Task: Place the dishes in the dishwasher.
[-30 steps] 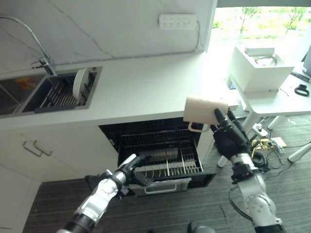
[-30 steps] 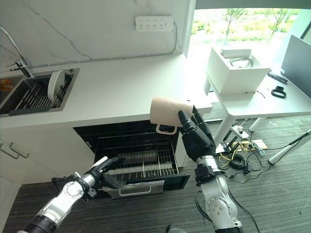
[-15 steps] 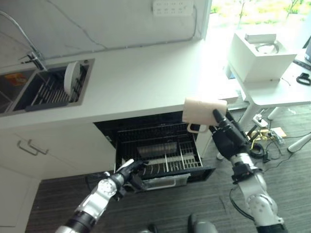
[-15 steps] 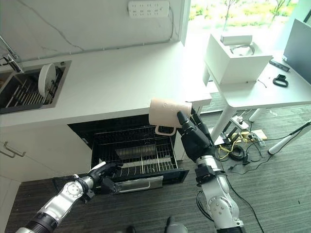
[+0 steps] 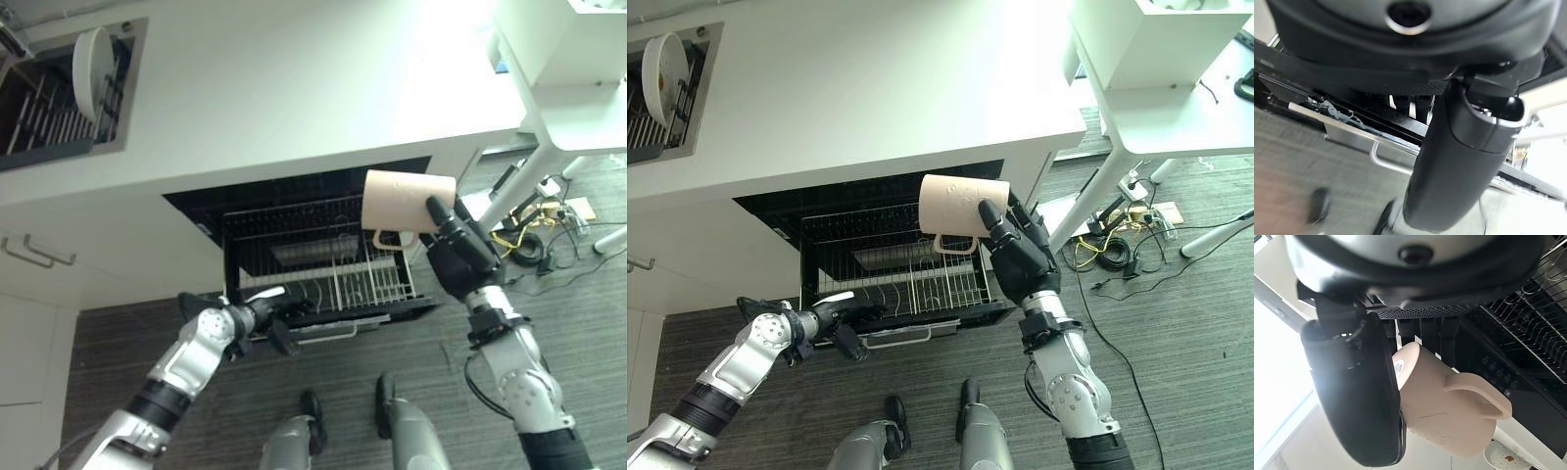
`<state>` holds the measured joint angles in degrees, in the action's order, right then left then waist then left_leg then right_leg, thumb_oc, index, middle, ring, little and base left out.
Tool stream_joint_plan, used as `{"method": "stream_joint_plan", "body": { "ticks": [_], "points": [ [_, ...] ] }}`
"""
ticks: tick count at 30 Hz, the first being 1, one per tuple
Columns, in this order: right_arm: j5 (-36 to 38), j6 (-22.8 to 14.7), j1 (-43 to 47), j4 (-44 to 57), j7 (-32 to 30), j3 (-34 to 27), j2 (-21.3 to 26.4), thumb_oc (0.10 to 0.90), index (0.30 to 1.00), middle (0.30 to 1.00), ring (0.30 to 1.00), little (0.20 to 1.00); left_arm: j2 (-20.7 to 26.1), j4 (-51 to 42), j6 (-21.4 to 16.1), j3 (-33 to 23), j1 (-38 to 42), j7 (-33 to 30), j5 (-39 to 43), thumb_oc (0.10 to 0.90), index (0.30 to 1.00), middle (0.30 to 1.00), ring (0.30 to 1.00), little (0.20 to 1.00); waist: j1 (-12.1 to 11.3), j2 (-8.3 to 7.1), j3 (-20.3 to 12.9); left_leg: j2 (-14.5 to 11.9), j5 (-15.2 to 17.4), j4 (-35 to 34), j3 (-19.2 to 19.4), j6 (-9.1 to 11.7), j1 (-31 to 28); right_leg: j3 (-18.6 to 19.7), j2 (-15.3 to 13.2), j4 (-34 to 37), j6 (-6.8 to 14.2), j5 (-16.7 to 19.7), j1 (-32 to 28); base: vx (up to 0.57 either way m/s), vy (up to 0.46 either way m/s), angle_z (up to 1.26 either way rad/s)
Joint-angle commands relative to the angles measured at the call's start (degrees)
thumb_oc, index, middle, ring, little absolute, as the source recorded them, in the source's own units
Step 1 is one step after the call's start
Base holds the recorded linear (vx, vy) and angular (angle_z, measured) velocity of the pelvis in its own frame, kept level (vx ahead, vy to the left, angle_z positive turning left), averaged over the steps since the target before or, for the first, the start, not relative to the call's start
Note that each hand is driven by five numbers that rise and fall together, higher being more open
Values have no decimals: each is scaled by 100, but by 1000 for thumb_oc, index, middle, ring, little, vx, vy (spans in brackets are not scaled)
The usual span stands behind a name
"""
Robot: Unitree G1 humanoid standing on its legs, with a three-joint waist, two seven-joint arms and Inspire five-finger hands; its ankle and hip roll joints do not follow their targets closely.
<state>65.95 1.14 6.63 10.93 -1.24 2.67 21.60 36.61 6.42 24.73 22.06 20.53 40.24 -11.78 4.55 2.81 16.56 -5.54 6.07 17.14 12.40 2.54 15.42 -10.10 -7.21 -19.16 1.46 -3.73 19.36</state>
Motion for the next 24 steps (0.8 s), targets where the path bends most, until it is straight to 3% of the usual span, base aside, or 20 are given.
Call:
{"method": "stream_joint_plan", "body": {
  "ticks": [1, 2, 5, 9, 11, 13, 17, 18, 19, 21, 22, 24],
  "points": [
    [255, -345, 374, 844, 303, -116, 164, 400, 300, 300, 300, 300, 290, -751, 252, 562, -583, 2328, -275, 800, 900, 900, 900, 900, 1, 12, -409, -348, 187, 5, -456, 114, 14, 242, -376, 197, 749, -135, -158, 0, 0, 0],
    [259, -341, 378, 843, 299, -118, 165, 400, 300, 300, 300, 300, 295, -769, 269, 559, -585, 2398, -309, 800, 900, 900, 900, 900, 2, 12, -406, -346, 187, 5, -458, 114, 15, 240, -377, 197, 750, -135, -158, 0, 0, 0],
    [270, -352, 485, 835, 185, -33, 208, 400, 300, 300, 300, 300, 388, -933, 398, 767, -605, 3549, -777, 800, 900, 900, 900, 900, 15, 51, -350, -318, 194, 5, -449, 115, 39, 230, -406, 197, 763, -136, -142, -11, 6, 0],
    [225, -368, 612, 847, 36, 63, 209, 400, 300, 300, 300, 300, 397, -1069, 594, 947, -611, 4574, -957, 800, 900, 900, 900, 900, 33, 86, -293, -303, 207, 5, -425, 121, 69, 234, -428, 197, 773, -134, -105, -35, 14, 0],
    [200, -369, 671, 810, 5, 106, 204, 400, 300, 300, 300, 300, 369, -1146, 693, 1032, -635, 4877, -922, 800, 900, 900, 900, 900, 36, 102, -274, -304, 209, 5, -410, 124, 78, 229, -443, 197, 774, -135, -97, -17, 11, 0],
    [191, -371, 712, 742, 18, 130, 216, 400, 300, 300, 300, 300, 328, -1166, 750, 1086, -666, 4775, -773, 800, 900, 900, 900, 900, 41, 113, -261, -305, 218, 5, -394, 125, 84, 226, -454, 197, 772, -141, -91, 0, 0, 0],
    [157, -314, 726, 632, 26, 79, 241, 400, 300, 300, 300, 300, 236, -1173, 824, 1056, -722, 3531, -111, 800, 900, 900, 900, 900, 24, 94, -275, -298, 218, 5, -394, 123, 84, 197, -466, 197, 761, -148, -102, 0, 0, 0],
    [132, -311, 675, 563, 14, 19, 263, 400, 300, 300, 300, 300, 178, -1200, 752, 861, -724, 2149, 675, 800, 900, 900, 900, 900, -19, 75, -296, -310, 200, 5, -398, 123, 84, 165, -479, 197, 756, -149, -121, 49, -18, 0],
    [98, -324, 590, 544, 8, -51, 293, 400, 300, 300, 300, 300, 179, -1256, 588, 670, -730, 1334, 1177, 800, 900, 900, 900, 900, -54, 63, -295, -314, 214, 5, -408, 127, 42, 145, -490, 197, 763, -172, -177, 44, -23, 0],
    [54, -336, 461, 487, 69, -218, 334, 400, 300, 300, 300, 300, 262, -1350, -115, 227, -747, 64, 1668, 800, 900, 900, 900, 900, -115, 45, -339, -313, 167, 5, -436, 133, 77, 126, -507, 197, 750, -137, -156, 49, -19, 3],
    [-13, -332, 397, 482, 55, -349, 377, 400, 300, 300, 300, 300, 360, -1419, -697, -116, -758, -591, 2084, 800, 900, 900, 900, 900, -145, 30, -328, -306, 161, 5, -457, 134, 54, 117, -520, 197, 756, -133, -181, 50, -12, 8],
    [-47, -312, 326, 378, 64, -631, 421, 400, 300, 300, 300, 300, 452, -1725, -1149, -868, -848, -1144, 3040, 800, 900, 900, 900, 900, -235, 3, -349, -303, 148, 5, -498, 132, 69, 76, -535, 197, 745, -123, -182, 39, -22, 16]
  ]
}}
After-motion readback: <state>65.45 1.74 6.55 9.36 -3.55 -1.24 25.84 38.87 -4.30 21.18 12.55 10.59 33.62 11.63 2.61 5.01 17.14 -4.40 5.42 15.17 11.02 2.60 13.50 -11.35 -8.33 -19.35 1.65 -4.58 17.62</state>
